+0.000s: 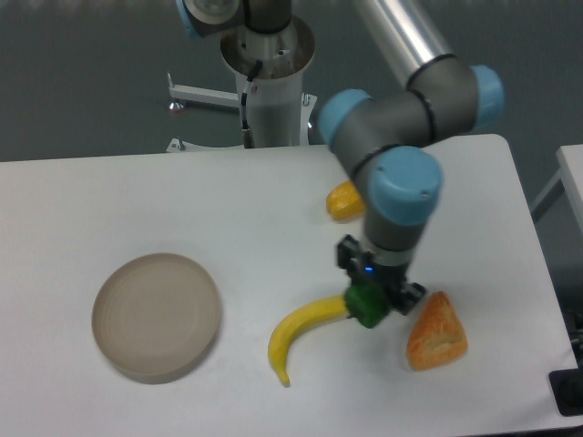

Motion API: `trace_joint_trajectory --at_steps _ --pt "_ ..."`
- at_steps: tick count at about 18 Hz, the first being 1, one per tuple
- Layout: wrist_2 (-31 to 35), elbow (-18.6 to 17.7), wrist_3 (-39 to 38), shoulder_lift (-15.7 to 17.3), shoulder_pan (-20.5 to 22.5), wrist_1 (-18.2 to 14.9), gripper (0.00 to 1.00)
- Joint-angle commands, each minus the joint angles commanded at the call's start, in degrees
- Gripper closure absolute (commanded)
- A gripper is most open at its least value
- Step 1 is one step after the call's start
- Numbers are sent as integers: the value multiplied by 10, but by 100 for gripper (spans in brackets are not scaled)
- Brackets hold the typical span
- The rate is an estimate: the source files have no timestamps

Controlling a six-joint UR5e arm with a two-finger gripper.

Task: Place the green pepper on the plate
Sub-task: 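Move the green pepper over the beige plate, then lower the green pepper onto the plate and open the gripper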

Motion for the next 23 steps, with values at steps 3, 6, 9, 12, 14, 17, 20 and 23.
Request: trace_joint_trajectory --at_steps 3,6,9,12,14,17,20,23 --pt "-25 -8 -97 2 -46 3 52" --pt "-35 -12 -168 3 -84 4 52" --pt "-34 -23 -220 -3 -105 8 52" --pt "-34 -39 -257 -12 -130 36 52" --pt "-33 -51 -297 -19 -145 59 52" --pt "-32 -77 -318 -24 -152 108 52" --pt "-31 -84 -318 -31 -157 122 52" --pt "-28 -90 -318 -34 -163 122 52"
